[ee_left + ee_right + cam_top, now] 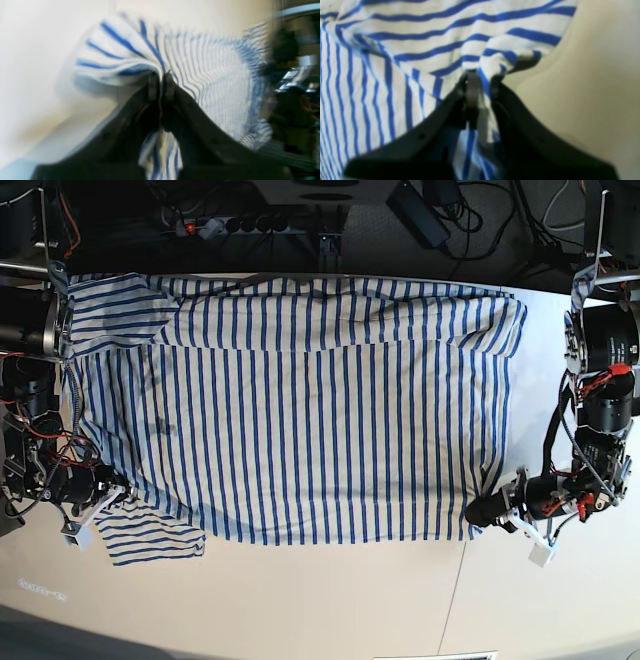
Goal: Fold the T-shirt properly
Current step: 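Pull the hem corners across the shirt, folding it lengthwise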
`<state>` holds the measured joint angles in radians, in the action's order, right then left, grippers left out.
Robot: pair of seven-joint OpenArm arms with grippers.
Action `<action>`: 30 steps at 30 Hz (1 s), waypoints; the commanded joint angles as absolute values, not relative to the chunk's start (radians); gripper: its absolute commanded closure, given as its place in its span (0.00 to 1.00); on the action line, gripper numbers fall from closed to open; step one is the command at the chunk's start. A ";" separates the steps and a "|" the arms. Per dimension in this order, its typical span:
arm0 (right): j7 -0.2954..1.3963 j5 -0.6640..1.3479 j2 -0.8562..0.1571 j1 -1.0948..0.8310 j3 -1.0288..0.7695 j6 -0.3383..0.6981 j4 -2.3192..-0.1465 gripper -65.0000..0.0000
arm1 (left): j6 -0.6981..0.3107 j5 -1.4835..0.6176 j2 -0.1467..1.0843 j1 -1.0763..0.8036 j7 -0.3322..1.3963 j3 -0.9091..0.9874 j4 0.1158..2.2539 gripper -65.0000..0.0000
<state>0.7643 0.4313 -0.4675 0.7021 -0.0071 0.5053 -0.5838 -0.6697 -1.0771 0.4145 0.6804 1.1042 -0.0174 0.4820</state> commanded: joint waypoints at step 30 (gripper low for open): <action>0.902 0.699 -0.787 0.255 -0.063 0.599 -1.101 1.00 | -0.698 -1.484 0.620 0.246 1.396 -0.014 1.052 1.00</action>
